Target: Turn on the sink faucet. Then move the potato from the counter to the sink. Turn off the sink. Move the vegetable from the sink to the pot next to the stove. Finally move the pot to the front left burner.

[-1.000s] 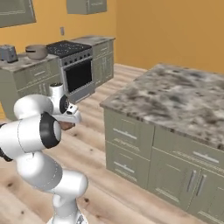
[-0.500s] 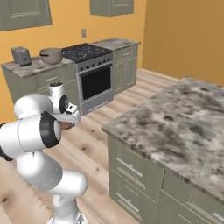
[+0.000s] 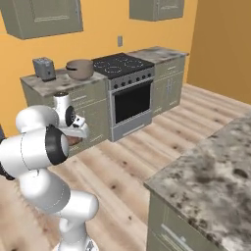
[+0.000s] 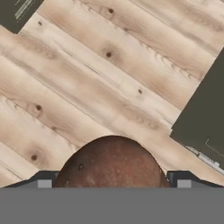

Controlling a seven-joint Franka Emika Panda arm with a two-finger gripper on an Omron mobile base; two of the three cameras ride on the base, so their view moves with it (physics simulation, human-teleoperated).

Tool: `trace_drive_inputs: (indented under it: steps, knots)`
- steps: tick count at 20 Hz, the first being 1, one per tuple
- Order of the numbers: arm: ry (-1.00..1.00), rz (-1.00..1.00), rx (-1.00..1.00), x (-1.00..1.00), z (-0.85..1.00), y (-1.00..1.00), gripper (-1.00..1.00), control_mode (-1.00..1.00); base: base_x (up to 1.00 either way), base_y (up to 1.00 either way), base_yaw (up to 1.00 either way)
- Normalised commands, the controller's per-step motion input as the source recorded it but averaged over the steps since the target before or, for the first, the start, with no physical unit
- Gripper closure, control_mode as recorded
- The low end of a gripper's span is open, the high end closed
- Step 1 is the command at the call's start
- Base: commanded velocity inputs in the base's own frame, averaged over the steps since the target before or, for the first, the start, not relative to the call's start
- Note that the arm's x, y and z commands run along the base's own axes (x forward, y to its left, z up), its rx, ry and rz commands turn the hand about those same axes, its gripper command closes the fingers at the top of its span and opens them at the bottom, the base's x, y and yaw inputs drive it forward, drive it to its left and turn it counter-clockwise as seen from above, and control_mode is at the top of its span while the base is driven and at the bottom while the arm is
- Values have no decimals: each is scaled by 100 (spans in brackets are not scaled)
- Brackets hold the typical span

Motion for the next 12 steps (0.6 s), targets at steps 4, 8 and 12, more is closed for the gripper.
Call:
trace_drive_inputs:
  steps: [4,8,12]
  knots:
    - [0,0,0,0,0,0,100,100,99,34,22]
    - [0,0,0,0,0,0,100,100,100,1,22]
    - [0,0,0,0,0,0,100,100,98,-15,26]
